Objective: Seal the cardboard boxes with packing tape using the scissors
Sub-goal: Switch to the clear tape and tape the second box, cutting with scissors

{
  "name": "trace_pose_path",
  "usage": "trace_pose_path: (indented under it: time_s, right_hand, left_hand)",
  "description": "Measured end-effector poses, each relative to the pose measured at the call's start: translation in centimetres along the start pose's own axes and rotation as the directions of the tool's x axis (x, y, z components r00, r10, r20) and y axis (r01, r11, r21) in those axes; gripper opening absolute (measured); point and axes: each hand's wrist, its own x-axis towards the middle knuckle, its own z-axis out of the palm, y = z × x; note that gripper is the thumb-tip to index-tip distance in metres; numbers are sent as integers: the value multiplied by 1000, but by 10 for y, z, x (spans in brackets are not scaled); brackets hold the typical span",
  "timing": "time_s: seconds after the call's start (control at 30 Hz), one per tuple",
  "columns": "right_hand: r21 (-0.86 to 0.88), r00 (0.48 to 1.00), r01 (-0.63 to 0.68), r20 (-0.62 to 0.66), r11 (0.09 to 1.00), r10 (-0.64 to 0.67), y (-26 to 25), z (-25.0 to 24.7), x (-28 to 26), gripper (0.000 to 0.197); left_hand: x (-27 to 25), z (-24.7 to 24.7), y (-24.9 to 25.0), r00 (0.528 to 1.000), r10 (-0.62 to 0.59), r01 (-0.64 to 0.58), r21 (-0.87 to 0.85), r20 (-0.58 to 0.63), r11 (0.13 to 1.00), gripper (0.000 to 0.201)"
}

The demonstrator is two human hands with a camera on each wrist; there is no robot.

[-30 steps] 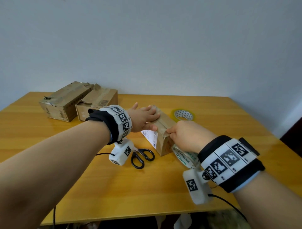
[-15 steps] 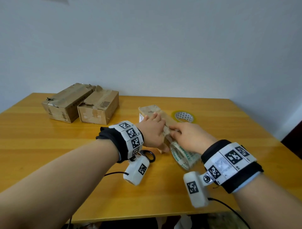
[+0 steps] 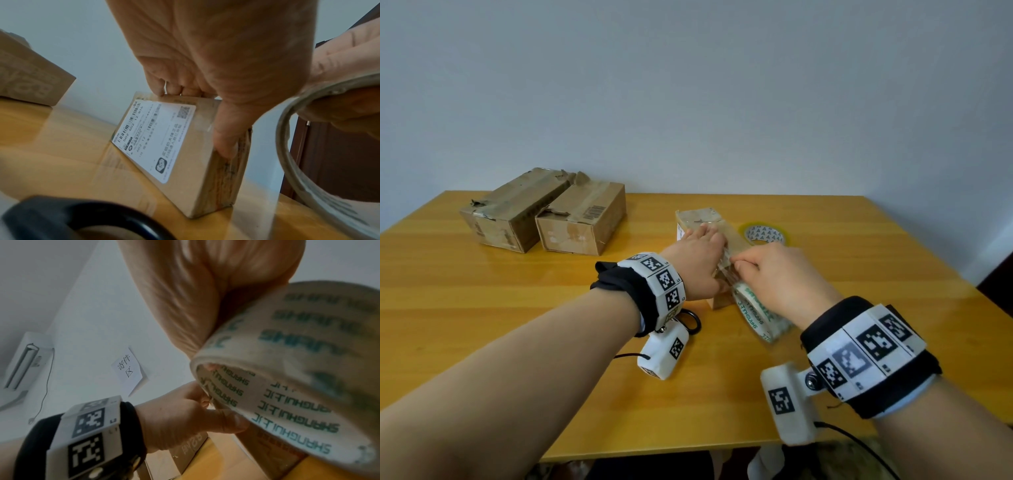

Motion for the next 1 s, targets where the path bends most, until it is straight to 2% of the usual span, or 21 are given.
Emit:
trace_pose_path:
  time_s: [0.2, 0.43, 0.53, 0.7, 1.0]
  right_hand:
    - [-51, 999, 30, -20, 998, -31, 6, 8, -6, 30]
    - [-14, 987, 69, -141, 998, -70, 12, 21, -11, 27]
    - [-26, 985, 72, -154, 997, -76, 13, 22, -10, 25]
    - [-146, 986, 83, -134, 986, -103, 12, 18, -10, 32]
    - [-356, 987, 111, -68, 928, -144, 4, 6, -14, 37]
  left_hand:
    - [1, -2, -1, 999, 30, -31, 32, 34, 999, 82]
    - [4, -1, -2, 999, 35, -37, 67, 34, 997, 84]
    - [6, 3, -4, 999, 42, -45, 82, 32, 996, 84]
    - [6, 6, -6, 997, 60, -62, 58, 42, 996, 76]
    - [12, 5, -9, 997, 68, -71, 63, 45, 995, 77]
